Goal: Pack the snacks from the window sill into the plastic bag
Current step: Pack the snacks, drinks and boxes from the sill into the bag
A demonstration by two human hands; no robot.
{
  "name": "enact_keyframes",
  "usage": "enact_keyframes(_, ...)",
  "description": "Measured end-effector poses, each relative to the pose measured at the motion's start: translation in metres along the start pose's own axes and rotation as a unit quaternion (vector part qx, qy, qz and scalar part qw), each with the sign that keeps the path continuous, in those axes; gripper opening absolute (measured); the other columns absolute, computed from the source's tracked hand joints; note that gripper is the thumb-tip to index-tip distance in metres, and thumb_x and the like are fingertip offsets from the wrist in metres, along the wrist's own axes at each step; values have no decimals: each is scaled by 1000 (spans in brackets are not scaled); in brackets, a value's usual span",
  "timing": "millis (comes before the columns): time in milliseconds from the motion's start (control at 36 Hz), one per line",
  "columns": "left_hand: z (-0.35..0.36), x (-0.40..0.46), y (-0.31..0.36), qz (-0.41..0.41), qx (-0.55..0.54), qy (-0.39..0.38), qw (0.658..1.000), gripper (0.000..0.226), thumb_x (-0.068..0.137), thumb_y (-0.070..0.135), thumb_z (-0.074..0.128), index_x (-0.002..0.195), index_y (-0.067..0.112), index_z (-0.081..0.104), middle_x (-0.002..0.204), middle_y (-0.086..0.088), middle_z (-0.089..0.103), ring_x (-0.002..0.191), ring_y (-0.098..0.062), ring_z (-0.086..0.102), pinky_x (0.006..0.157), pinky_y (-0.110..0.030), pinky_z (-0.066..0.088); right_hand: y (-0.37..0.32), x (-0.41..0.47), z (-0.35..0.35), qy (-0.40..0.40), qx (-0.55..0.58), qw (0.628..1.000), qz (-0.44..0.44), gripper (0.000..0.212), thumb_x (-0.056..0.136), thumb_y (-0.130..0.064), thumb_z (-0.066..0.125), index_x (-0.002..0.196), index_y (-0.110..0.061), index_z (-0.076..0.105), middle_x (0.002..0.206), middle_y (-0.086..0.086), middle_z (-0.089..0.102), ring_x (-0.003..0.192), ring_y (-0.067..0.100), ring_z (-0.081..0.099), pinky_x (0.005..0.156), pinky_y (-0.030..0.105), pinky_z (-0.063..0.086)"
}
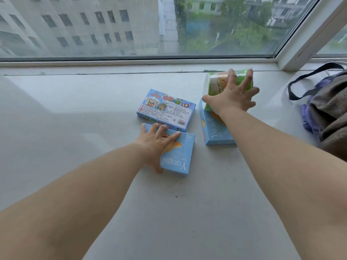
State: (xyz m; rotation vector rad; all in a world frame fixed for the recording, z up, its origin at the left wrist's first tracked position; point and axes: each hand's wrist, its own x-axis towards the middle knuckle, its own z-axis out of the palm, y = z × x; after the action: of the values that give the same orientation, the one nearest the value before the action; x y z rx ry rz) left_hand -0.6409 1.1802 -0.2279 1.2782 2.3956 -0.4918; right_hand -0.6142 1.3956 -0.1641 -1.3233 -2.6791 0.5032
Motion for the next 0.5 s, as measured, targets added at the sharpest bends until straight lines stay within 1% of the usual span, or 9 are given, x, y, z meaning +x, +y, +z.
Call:
enact_keyframes(83, 3, -14, 8, -57, -52, -14, 997, 129, 55, 67, 71, 146, 39, -15, 145, -10, 11, 136, -31, 10, 106, -61, 20, 9, -10, -7, 8, 50, 999, -2, 99, 64, -52, 68, 146, -37, 13, 155, 5, -4, 127, 39, 23, 95, 46, 34)
enact_keyframes(167, 3, -29, 12, -109, -109, -24, 988, 125, 57, 70, 68, 146, 40, -14, 143, -9, 14, 134, -31, 15, 103, -62, 24, 19, -23, -19, 17, 134, 991, 21, 97, 65, -49, 67, 146, -37, 14, 153, 4, 3, 127, 38, 22, 100, 49, 33)
enact_keyframes(306, 0, -60, 15, -196, -245, -43, 949, 121, 57, 68, 69, 144, 46, -12, 138, -6, 16, 130, -29, 16, 98, -64, 31, 38, -58, -42, -7, 250, 965, 73, 90, 73, -43, 67, 147, -37, 15, 150, 3, 6, 128, 37, 21, 102, 49, 33)
enact_keyframes(389, 4, -78, 22, -236, -290, -62, 925, 122, 56, 68, 69, 145, 45, -11, 138, -5, 15, 131, -29, 14, 97, -63, 35, 48, -84, -46, -19, 264, 961, 77, 90, 74, -41, 67, 147, -35, 15, 150, 2, 7, 129, 37, 21, 103, 47, 31)
enact_keyframes(444, 14, -87, 29, -259, -304, -74, 914, 124, 53, 73, 69, 145, 43, -9, 137, -6, 16, 130, -29, 15, 98, -59, 37, 52, -102, -46, -27, 266, 961, 75, 94, 67, -47, 65, 147, -35, 16, 149, 1, 8, 128, 36, 21, 104, 47, 31)
enact_keyframes(500, 24, -92, 37, -279, -318, -81, 902, 129, 49, 78, 69, 147, 41, -6, 135, -7, 19, 127, -30, 19, 99, -54, 38, 52, -119, -45, -33, 277, 957, 74, 100, 56, -51, 58, 146, -36, 18, 148, 0, 9, 128, 35, 22, 106, 46, 31)
